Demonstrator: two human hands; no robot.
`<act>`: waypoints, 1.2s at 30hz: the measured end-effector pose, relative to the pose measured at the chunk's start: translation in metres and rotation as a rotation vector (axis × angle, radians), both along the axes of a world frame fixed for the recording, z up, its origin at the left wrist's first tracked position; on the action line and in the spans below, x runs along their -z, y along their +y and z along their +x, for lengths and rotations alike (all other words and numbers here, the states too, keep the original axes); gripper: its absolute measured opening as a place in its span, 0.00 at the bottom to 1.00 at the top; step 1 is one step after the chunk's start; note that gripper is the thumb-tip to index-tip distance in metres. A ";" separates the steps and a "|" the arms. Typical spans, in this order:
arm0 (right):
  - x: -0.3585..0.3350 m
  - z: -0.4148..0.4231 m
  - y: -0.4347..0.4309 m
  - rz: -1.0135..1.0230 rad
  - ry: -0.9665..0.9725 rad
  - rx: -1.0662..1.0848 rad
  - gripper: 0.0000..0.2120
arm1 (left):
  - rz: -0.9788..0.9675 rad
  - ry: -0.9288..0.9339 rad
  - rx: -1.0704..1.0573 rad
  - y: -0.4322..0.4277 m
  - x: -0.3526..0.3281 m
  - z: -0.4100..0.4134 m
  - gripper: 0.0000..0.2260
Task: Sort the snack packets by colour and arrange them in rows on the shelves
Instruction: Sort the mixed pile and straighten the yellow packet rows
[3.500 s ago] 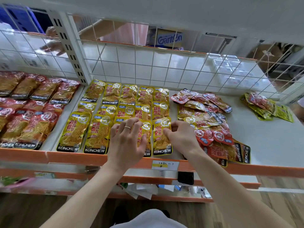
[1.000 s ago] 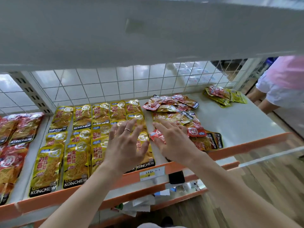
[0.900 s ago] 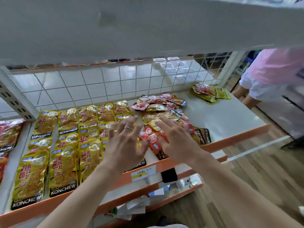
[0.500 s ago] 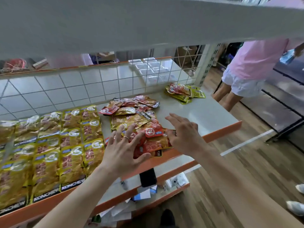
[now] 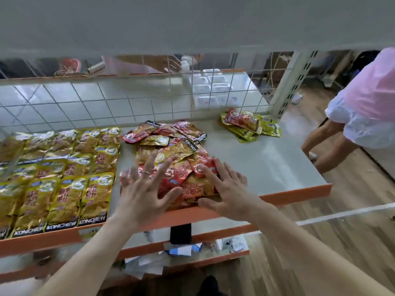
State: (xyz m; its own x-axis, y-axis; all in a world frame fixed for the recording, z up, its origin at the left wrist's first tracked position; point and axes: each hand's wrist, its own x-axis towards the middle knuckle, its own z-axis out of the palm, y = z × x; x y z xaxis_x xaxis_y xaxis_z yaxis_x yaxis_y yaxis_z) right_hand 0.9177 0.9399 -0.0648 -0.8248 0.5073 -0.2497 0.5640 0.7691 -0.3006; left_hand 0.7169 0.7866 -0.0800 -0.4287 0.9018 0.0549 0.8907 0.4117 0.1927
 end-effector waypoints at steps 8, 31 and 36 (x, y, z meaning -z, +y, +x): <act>0.008 -0.021 0.006 0.056 0.037 -0.126 0.42 | -0.116 -0.097 -0.066 0.005 0.009 -0.015 0.42; -0.014 0.043 0.094 -0.111 0.073 -0.076 0.39 | 0.015 -0.140 0.004 0.086 -0.006 0.029 0.43; -0.018 0.030 0.126 -0.134 0.243 0.134 0.31 | 0.170 -0.119 -0.158 0.100 -0.019 -0.008 0.33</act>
State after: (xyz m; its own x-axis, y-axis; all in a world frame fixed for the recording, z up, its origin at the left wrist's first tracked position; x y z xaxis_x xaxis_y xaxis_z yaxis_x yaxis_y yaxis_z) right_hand 0.9472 1.0662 -0.0470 -0.7966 0.5914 -0.1249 0.5567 0.6374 -0.5327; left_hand 0.7089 0.8868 -0.0614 -0.5760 0.8052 0.1409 0.7849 0.4966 0.3707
